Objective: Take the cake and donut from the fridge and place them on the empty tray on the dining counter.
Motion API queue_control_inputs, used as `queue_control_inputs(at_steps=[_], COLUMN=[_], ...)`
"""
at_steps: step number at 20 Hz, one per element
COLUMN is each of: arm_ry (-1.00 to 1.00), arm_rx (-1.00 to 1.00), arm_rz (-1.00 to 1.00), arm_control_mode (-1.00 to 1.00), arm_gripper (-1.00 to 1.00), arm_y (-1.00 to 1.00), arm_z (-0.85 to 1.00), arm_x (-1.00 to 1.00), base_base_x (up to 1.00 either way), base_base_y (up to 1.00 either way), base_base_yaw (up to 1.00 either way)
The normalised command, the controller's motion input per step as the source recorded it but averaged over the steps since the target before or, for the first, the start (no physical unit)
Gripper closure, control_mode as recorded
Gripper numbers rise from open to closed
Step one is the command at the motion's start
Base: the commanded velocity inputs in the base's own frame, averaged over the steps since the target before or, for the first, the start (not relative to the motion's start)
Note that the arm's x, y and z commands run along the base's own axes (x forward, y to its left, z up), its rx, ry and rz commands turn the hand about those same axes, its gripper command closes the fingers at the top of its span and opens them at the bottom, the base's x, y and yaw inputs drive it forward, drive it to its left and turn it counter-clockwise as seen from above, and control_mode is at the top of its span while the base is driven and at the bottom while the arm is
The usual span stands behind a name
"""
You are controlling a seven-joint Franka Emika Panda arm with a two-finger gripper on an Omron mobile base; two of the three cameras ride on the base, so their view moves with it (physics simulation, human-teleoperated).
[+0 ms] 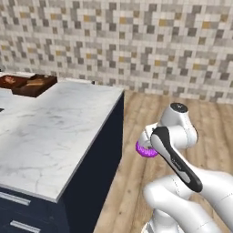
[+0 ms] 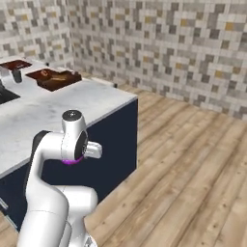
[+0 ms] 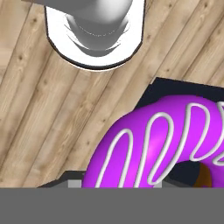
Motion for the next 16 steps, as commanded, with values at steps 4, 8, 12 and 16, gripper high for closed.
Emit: queue_control_inputs(at_steps=[4,8,12,16], arm_ry=[0.0,0.0,0.0,0.0], arm_rx=[0.0,0.0,0.0,0.0], arm_rz=[0.0,0.0,0.0,0.0], arm_control_mode=[1.0,1.0,1.0,1.0], arm_gripper=[1.0,1.0,1.0,1.0], arm_y=[0.0,0.0,0.0,0.0], arm_z=[0.0,0.0,0.0,0.0], arm_x=[0.0,0.0,0.0,0.0], base_base_x=[0.55,0.59,0.64,0.66], base_base_y=[-0.89,-0.85,-0.71,-0.7], base_base_yaw=[0.05,0.09,0.15,0.22])
